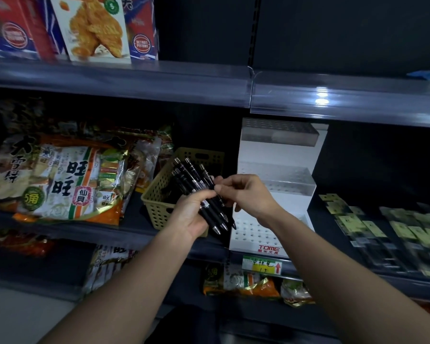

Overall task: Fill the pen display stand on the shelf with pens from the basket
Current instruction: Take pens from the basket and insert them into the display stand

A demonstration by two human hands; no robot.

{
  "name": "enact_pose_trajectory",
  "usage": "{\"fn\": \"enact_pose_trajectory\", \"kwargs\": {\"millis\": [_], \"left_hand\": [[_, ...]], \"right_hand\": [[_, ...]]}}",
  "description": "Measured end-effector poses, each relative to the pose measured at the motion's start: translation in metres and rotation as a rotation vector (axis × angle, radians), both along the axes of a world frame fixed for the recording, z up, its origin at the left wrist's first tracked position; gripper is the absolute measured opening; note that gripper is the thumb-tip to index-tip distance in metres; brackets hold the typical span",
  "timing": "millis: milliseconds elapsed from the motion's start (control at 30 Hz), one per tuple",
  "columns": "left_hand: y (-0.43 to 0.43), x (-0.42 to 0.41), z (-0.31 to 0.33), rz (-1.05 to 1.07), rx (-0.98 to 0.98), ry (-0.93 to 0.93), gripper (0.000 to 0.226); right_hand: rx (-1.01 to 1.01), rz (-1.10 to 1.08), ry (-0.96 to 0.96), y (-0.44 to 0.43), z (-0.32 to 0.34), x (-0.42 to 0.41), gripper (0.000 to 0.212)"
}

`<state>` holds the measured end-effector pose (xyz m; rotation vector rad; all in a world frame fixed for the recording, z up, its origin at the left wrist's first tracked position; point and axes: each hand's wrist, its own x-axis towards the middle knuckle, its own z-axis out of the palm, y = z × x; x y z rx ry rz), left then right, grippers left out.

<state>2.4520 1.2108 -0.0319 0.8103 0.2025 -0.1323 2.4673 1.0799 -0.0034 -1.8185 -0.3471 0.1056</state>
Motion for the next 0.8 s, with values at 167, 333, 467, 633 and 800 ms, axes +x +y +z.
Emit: {"fn": "enact_pose_trajectory", "kwargs": {"millis": [167, 333, 467, 633, 800], "left_hand": [[-0.015, -0.004, 0.004, -0.045, 0.033, -0.042, 0.035], [-0.038, -0.009, 0.009, -0.096, 0.146, -0.109, 0.039], [-0.057, -0.004, 0.008, -0.047, 0.204, -0.120, 0.033], [-0.082, 0.004, -0.001, 0.035, 0.246, -0.063, 0.026], [-0.100, 0.014, -0.001, 0.083, 0.271, -0.026, 0.017]], "right_hand": [[0.006, 0.030, 0.009, -0.016, 0.002, 0.000, 0.012], [0.094, -0.037, -0.007, -0.036, 0.002, 0.003, 0.010], [0.146, -0.060, -0.047, -0.052, 0.003, 0.005, 0.012], [0.175, -0.114, -0.006, -0.069, 0.006, 0.008, 0.011], [0.125, -0.187, 0.032, -0.086, 0.010, 0.013, 0.013]]}}
